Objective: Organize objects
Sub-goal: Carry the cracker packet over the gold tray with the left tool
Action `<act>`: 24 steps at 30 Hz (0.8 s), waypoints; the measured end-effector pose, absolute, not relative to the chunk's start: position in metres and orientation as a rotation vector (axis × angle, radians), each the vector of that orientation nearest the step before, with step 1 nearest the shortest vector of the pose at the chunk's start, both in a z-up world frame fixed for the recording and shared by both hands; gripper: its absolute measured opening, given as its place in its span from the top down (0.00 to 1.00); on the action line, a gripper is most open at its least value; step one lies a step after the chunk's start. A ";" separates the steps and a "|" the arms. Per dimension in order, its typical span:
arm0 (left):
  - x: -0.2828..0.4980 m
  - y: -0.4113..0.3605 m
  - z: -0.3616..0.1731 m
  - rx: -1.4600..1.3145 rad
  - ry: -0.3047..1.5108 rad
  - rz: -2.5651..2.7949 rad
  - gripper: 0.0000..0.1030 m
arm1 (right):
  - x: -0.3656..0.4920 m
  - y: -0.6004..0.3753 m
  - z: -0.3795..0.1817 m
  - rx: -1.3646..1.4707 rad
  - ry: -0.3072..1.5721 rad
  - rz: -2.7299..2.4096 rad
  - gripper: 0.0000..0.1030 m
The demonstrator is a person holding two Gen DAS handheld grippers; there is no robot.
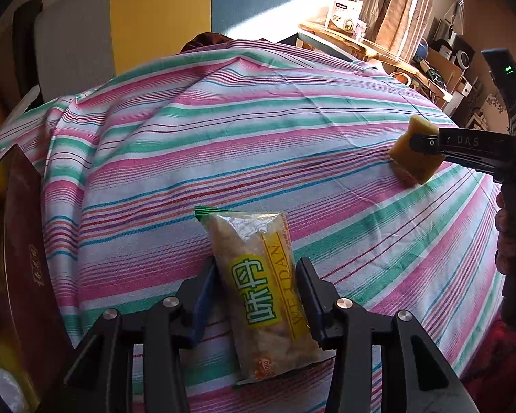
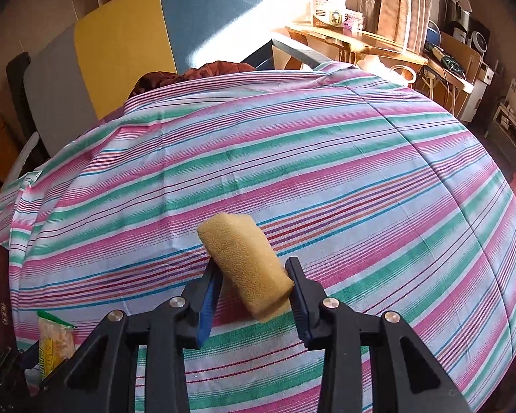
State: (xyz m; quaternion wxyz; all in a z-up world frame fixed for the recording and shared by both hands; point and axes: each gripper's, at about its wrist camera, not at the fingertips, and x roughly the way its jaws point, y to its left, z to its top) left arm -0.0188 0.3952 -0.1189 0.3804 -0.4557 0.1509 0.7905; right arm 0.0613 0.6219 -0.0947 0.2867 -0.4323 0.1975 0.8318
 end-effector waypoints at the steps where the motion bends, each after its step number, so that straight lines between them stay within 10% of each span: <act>1: -0.019 0.394 -0.118 -1.162 0.389 2.026 0.55 | 0.063 0.621 -0.093 -1.145 0.529 2.226 0.65; 24: -0.010 0.274 -0.027 -0.999 0.315 2.290 0.60 | 0.055 0.587 -0.083 -1.126 0.580 2.436 0.65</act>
